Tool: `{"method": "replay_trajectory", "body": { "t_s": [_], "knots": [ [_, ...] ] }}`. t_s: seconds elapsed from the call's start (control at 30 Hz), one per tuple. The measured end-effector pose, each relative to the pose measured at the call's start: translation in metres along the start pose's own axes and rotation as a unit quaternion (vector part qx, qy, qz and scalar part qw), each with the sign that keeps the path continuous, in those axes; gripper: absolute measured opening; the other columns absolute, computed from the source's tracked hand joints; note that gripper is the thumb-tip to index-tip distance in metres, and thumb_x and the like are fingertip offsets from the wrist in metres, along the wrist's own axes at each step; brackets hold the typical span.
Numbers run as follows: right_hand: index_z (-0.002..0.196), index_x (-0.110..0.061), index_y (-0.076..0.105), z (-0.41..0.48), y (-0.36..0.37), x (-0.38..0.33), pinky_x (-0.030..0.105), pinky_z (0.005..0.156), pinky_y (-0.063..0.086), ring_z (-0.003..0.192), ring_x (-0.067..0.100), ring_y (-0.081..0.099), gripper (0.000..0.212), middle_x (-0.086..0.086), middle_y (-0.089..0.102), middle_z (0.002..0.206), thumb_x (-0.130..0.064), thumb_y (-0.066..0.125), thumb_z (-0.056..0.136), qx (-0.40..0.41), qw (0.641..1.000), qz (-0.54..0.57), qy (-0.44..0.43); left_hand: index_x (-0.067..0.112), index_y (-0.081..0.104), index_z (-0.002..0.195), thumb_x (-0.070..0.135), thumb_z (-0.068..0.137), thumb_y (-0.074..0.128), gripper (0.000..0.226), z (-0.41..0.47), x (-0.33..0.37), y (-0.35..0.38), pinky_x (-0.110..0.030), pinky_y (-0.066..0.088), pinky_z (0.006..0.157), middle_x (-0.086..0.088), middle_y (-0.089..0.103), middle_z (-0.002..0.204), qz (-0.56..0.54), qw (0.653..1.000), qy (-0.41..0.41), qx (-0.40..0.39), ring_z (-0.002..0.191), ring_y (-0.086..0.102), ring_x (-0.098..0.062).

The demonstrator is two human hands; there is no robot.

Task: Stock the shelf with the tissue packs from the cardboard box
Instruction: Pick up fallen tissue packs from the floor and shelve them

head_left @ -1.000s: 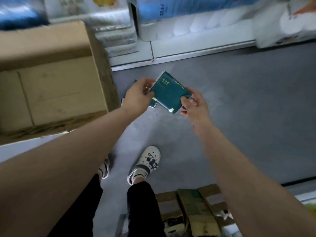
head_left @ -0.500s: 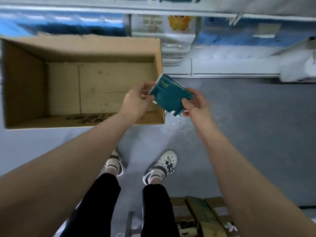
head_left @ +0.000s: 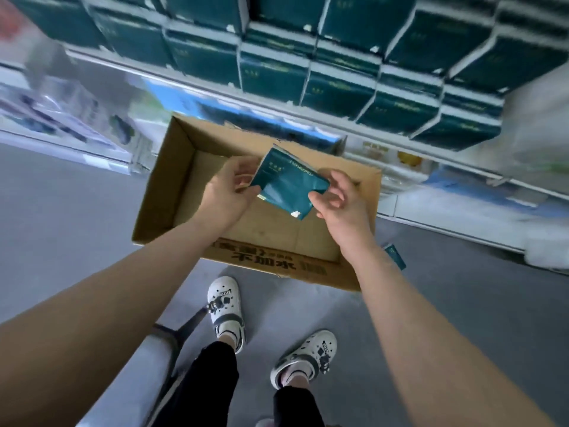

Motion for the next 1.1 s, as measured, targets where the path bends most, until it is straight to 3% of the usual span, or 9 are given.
{"method": "replay_trajectory", "body": {
  "t_s": [0.13, 0.23, 0.3, 0.37, 0.47, 0.6, 0.73, 0.87, 1.1],
  "knots": [
    [0.119, -0.034, 0.058, 0.017, 0.021, -0.052, 0.043, 0.088, 0.057, 0.084, 0.009, 0.066, 0.035, -0.011, 0.065, 0.106, -0.017, 0.07, 0.09, -0.003, 0.996, -0.04, -0.083, 0.021, 0.053, 0.127, 0.007, 0.094, 0.057, 0.036, 0.016, 0.015, -0.04, -0.02, 0.046, 0.098, 0.01, 0.062, 0.12, -0.021, 0.999, 0.023, 0.038, 0.112, 0.058, -0.003],
    [0.121, -0.028, 0.059, 0.034, 0.027, -0.086, 0.032, 0.082, 0.055, 0.081, 0.009, 0.063, 0.034, -0.014, 0.061, 0.111, -0.013, 0.068, 0.091, 0.012, 0.988, -0.067, -0.14, 0.027, 0.054, 0.121, 0.005, 0.096, 0.048, 0.034, 0.035, 0.031, -0.057, -0.031, 0.047, 0.103, 0.009, 0.062, 0.122, -0.03, 0.998, 0.036, 0.049, 0.116, 0.057, -0.005],
    [0.117, -0.031, 0.058, 0.047, 0.025, -0.106, 0.026, 0.076, 0.053, 0.077, 0.01, 0.062, 0.035, -0.012, 0.061, 0.118, -0.012, 0.068, 0.09, 0.032, 0.982, -0.082, -0.169, 0.03, 0.054, 0.121, 0.004, 0.095, 0.046, 0.037, 0.046, 0.046, -0.064, -0.025, 0.044, 0.103, 0.008, 0.061, 0.123, -0.023, 0.996, 0.063, 0.05, 0.117, 0.056, -0.006],
    [0.112, -0.035, 0.057, 0.059, 0.022, -0.124, 0.02, 0.073, 0.05, 0.071, 0.006, 0.059, 0.037, -0.01, 0.06, 0.121, -0.009, 0.068, 0.089, 0.049, 0.975, -0.096, -0.196, 0.029, 0.054, 0.127, 0.005, 0.095, 0.048, 0.04, 0.059, 0.063, -0.068, -0.017, 0.04, 0.099, 0.005, 0.057, 0.126, 0.004, 0.994, 0.086, 0.061, 0.114, 0.054, -0.006],
    [0.112, -0.031, 0.058, 0.077, 0.015, -0.147, 0.013, 0.076, 0.048, 0.071, 0.001, 0.055, 0.036, -0.001, 0.052, 0.115, -0.005, 0.067, 0.087, 0.087, 0.959, -0.118, -0.243, 0.027, 0.051, 0.136, 0.007, 0.096, 0.047, 0.044, 0.08, 0.083, -0.069, -0.019, 0.042, 0.097, -0.003, 0.051, 0.121, 0.021, 0.991, 0.113, 0.072, 0.103, 0.054, -0.008],
    [0.116, -0.026, 0.06, 0.101, 0.01, -0.168, 0.019, 0.077, 0.049, 0.068, -0.002, 0.049, 0.036, -0.001, 0.045, 0.095, -0.007, 0.066, 0.086, 0.138, 0.936, -0.161, -0.283, 0.025, 0.047, 0.141, 0.01, 0.096, 0.045, 0.047, 0.103, 0.099, -0.065, -0.024, 0.048, 0.081, -0.005, 0.052, 0.124, 0.001, 0.991, 0.124, 0.058, 0.098, 0.056, -0.012],
    [0.122, -0.025, 0.06, 0.116, 0.012, -0.173, 0.022, 0.076, 0.047, 0.074, 0.011, 0.049, 0.041, 0.005, 0.047, 0.088, -0.007, 0.064, 0.085, 0.155, 0.928, -0.173, -0.293, 0.022, 0.039, 0.146, 0.011, 0.098, 0.046, 0.049, 0.112, 0.104, -0.06, -0.024, 0.046, 0.098, -0.004, 0.048, 0.134, -0.028, 0.992, 0.115, 0.046, 0.113, 0.054, -0.009],
    [0.137, -0.018, 0.052, 0.121, 0.017, -0.169, 0.02, 0.082, 0.049, 0.086, 0.013, 0.055, 0.052, 0.006, 0.053, 0.099, -0.001, 0.059, 0.089, 0.158, 0.933, -0.16, -0.281, 0.02, 0.032, 0.15, 0.01, 0.099, 0.045, 0.053, 0.117, 0.101, -0.055, -0.029, 0.04, 0.109, 0.001, 0.042, 0.147, -0.047, 0.994, 0.097, 0.019, 0.132, 0.045, -0.007],
    [0.147, -0.02, 0.04, 0.11, 0.017, -0.153, 0.026, 0.093, 0.051, 0.105, 0.013, 0.06, 0.06, 0.0, 0.058, 0.109, 0.002, 0.052, 0.093, 0.144, 0.948, -0.12, -0.257, 0.022, 0.026, 0.152, 0.012, 0.1, 0.045, 0.056, 0.116, 0.096, -0.041, -0.021, 0.035, 0.103, -0.001, 0.038, 0.152, -0.037, 0.994, 0.101, 0.006, 0.138, 0.039, -0.011]
  ]
}}
Point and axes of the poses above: each hand's wrist, its own z-axis towards the middle knuckle, its own y-axis out of the palm, x = y × z, the point moved 2 cm from there along z, towards the middle knuckle
